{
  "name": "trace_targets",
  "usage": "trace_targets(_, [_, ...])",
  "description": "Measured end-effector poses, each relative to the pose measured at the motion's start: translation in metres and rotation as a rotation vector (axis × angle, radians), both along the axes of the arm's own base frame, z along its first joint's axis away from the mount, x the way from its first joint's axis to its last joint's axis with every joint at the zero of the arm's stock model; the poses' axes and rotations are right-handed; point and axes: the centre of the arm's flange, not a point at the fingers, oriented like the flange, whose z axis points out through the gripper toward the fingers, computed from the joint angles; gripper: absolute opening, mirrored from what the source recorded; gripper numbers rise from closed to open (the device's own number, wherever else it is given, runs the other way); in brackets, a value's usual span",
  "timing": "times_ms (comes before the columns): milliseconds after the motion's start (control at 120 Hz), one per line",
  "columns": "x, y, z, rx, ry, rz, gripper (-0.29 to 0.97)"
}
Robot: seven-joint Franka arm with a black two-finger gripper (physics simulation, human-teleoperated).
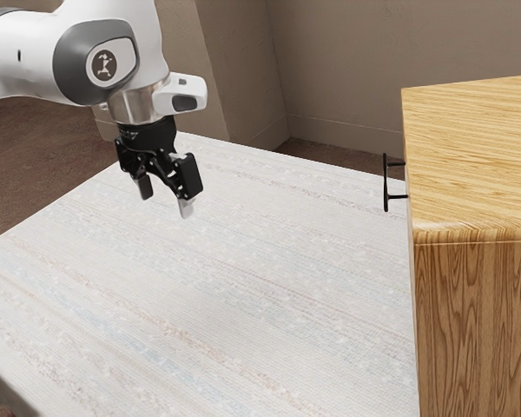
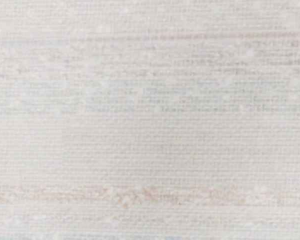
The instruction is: Pull the drawer handle with one arm to open the drawer
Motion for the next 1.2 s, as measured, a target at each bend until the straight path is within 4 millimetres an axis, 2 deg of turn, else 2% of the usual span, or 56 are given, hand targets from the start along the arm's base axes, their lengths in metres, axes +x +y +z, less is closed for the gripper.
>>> trace_targets(250, [0.000,-0.001,0.005,0.002,-0.012,-0.011,0.68])
trace_targets(283, [-0.004,-0.002,0.020,0.004,-0.041,-0.014,0.68])
trace_targets(325, [-0.012,-0.005,0.056,0.008,-0.110,-0.022,0.68])
trace_targets(350, [-0.016,-0.007,0.070,0.009,-0.139,-0.024,0.68])
trace_targets(392, [-0.019,-0.013,0.083,0.000,-0.167,-0.027,0.68])
trace_targets(450, [-0.019,-0.026,0.091,-0.033,-0.195,-0.031,0.68])
trace_targets(733, [0.023,-0.088,0.061,-0.105,-0.246,0.019,0.68])
trace_targets(867, [0.028,-0.108,0.061,-0.131,-0.271,0.046,0.68])
trace_targets(1008, [0.037,-0.115,0.054,-0.168,-0.282,0.090,0.68])
trace_targets(1200, [0.049,-0.144,0.048,-0.238,-0.319,0.102,0.68])
